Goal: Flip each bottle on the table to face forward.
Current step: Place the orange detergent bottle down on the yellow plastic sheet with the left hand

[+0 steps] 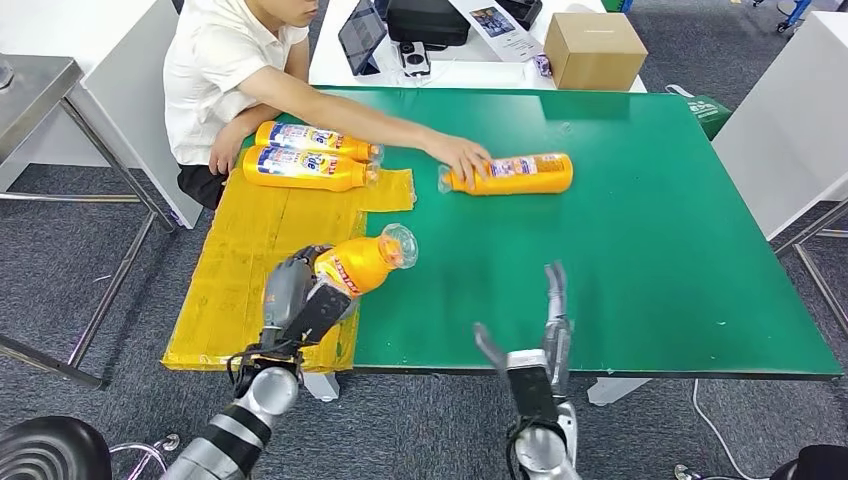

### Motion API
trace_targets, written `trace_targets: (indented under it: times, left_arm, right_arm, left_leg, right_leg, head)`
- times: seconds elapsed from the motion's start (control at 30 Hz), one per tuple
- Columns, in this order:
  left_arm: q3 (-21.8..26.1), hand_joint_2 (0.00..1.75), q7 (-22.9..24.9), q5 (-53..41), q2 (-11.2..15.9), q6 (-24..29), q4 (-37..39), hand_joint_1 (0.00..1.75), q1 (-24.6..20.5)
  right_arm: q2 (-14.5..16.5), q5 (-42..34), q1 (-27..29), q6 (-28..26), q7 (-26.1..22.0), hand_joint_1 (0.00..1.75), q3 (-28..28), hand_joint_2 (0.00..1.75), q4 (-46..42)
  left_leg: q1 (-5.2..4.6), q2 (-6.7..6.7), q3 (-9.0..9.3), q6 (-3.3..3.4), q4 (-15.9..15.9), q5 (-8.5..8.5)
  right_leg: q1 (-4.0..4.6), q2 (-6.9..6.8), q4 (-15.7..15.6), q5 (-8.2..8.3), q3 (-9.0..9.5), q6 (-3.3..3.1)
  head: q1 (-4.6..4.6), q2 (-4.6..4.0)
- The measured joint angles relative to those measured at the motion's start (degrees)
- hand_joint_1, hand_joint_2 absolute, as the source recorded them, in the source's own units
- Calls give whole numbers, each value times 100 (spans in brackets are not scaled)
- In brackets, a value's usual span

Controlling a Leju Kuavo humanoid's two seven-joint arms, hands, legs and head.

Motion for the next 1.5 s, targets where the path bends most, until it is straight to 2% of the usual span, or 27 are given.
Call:
trace_targets:
  times: [0.17, 0.27, 0.4, 0.43, 0.53, 0.57, 0.6, 0.93, 1.1, 1.23, 1.3, 1.43, 1.5]
  left_arm:
    - [97, 175, 221, -520, 72, -373, 648, 175, -367]
    - [173, 175, 231, -557, 98, -780, 1059, 175, -676]
    - [278, 175, 304, -783, 102, -959, 1512, 174, -1122]
    - [282, 175, 383, -927, 103, -1030, 1628, 164, -1223]
    - [278, 175, 692, -1243, 101, -1333, 2006, 38, -1480]
    - [278, 175, 784, -1293, 97, -1400, 2132, 5, -1551]
    - [277, 175, 868, -1331, 88, -1451, 2259, 1, -1625]
    - [327, 175, 1244, -1405, 5, -2226, 3261, 0, -2137]
    - [358, 175, 1162, -1404, 1, -2475, 3450, 0, -2224]
    - [373, 175, 916, -1339, -2, -2469, 3481, 0, -2231]
    - [403, 175, 655, -1297, -19, -2184, 3448, 0, -2179]
    - [531, 175, -171, -1189, -159, -627, 3045, 0, -1826]
    - [603, 175, -584, -1001, -262, -101, 2666, 0, -1594]
  right_arm:
    - [83, -201, 130, -97, 0, 0, -239, 175, -472]
    - [98, -355, 148, 24, 0, 0, -294, 175, -591]
    - [98, -420, 152, 139, 0, 0, -312, 175, -681]
    - [98, -430, 153, 165, 0, 0, -314, 175, -707]
    - [98, -454, 155, 320, 0, 0, -321, 175, -761]
    - [98, -458, 156, 376, 0, 0, -327, 175, -768]
    - [100, -457, 155, 425, 0, 0, -335, 175, -770]
    - [144, -422, 145, 636, 0, 0, -383, 175, -781]
    - [142, -422, 151, 646, 0, 0, -415, 175, -779]
    - [142, -413, 151, 646, 0, 0, -441, 175, -775]
    - [142, -401, 152, 639, 0, 0, -446, 175, -775]
    - [148, -381, 175, 608, 0, 0, -450, 175, -774]
    - [158, -366, 188, 539, 0, 0, -437, 175, -774]
  left_leg:
    - [1, 0, 0, 0, 0, 0]
    - [2, 1, -1, -2, 0, 2]
    - [2, -1, 0, -6, 0, 5]
    - [1, -1, 0, -6, 0, 5]
    - [1, 1, 0, -6, 0, 6]
    - [1, 2, 0, -6, 0, 5]
    - [1, 1, 0, -6, 1, 5]
    - [3, -4, 4, -6, 0, 6]
    - [2, -3, 23, -6, 0, 5]
    - [2, -4, 29, -7, 0, 6]
    - [2, -3, 30, -10, 0, 9]
    - [1, -3, 26, -12, 0, 10]
    - [-1, -4, 22, -12, 0, 9]
  right_leg:
    - [1, 0, 1, 0, -2, 0]
    - [1, 1, 2, 0, -3, 0]
    - [1, 0, 4, 0, -2, 0]
    - [1, 0, 4, 0, -1, 0]
    - [1, 1, 5, 0, -1, 0]
    - [1, 2, 5, 1, -1, 0]
    - [1, 2, 5, 1, -1, 0]
    - [2, -3, 6, 0, 5, 0]
    - [1, -2, 6, 0, 22, 0]
    - [1, -2, 6, 0, 28, 0]
    - [1, -2, 6, 0, 28, -1]
    - [0, -2, 7, 1, 26, 0]
    - [-2, -3, 7, 0, 23, 0]
  head:
    - [-1, 0]
    - [1, 0]
    - [-1, 0]
    - [0, 0]
    - [0, 0]
    - [-1, 0]
    - [0, 0]
    - [0, 0]
    - [0, 0]
    - [-1, 0]
    - [0, 0]
    - [1, 0]
    - [-1, 0]
